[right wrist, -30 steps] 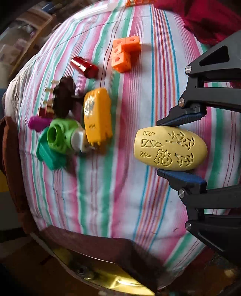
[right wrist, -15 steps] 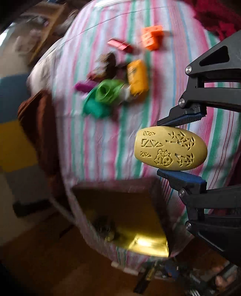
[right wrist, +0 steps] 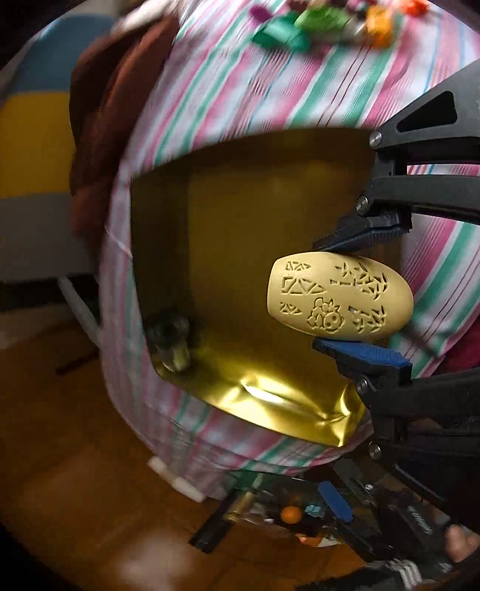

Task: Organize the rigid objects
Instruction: 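Lift the soap, carry it into the gold tray, open the right gripper, then withdraw the right gripper from the tray toward the object cluster, then grasp the yellow-orange scissors-print block with the left gripper, then carry the yellow block into the tray beside the soap and release while the right gripper approaches the orange cubes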

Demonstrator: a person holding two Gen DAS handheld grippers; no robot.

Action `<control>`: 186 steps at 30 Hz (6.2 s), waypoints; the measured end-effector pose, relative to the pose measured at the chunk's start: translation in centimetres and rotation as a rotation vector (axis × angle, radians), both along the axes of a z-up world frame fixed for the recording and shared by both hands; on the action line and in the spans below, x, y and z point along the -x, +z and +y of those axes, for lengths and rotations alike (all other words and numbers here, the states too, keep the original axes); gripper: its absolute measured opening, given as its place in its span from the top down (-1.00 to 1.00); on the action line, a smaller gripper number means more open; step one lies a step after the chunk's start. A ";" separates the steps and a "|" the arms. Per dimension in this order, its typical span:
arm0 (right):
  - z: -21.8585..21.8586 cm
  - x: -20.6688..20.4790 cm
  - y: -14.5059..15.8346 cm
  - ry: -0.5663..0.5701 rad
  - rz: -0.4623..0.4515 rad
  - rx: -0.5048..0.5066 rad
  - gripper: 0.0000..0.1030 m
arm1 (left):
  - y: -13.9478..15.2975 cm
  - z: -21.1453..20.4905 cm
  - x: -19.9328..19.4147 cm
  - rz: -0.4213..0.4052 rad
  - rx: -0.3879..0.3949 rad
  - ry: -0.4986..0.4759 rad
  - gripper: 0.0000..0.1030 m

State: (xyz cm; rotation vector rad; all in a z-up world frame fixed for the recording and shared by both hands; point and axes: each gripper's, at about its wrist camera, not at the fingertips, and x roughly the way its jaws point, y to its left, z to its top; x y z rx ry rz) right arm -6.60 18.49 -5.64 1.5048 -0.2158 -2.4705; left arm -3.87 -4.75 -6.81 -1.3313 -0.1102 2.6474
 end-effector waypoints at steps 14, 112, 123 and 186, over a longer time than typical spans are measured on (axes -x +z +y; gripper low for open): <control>-9.8 12.8 -4.1 -0.017 -0.101 0.002 0.11 | -1.1 -2.2 1.3 -0.022 -0.003 0.048 -0.21; 39.3 -17.5 -3.3 -1.171 0.092 0.267 -0.74 | -2.9 47.3 -5.9 0.099 0.321 -1.412 -0.05; 39.6 -17.1 -3.8 -1.169 0.065 0.275 -0.74 | -6.0 49.2 -6.0 0.061 0.362 -1.418 0.50; 32.4 -11.9 -7.4 -0.813 -0.238 -0.262 -0.36 | -2.5 9.4 9.6 -0.095 0.093 -0.173 0.50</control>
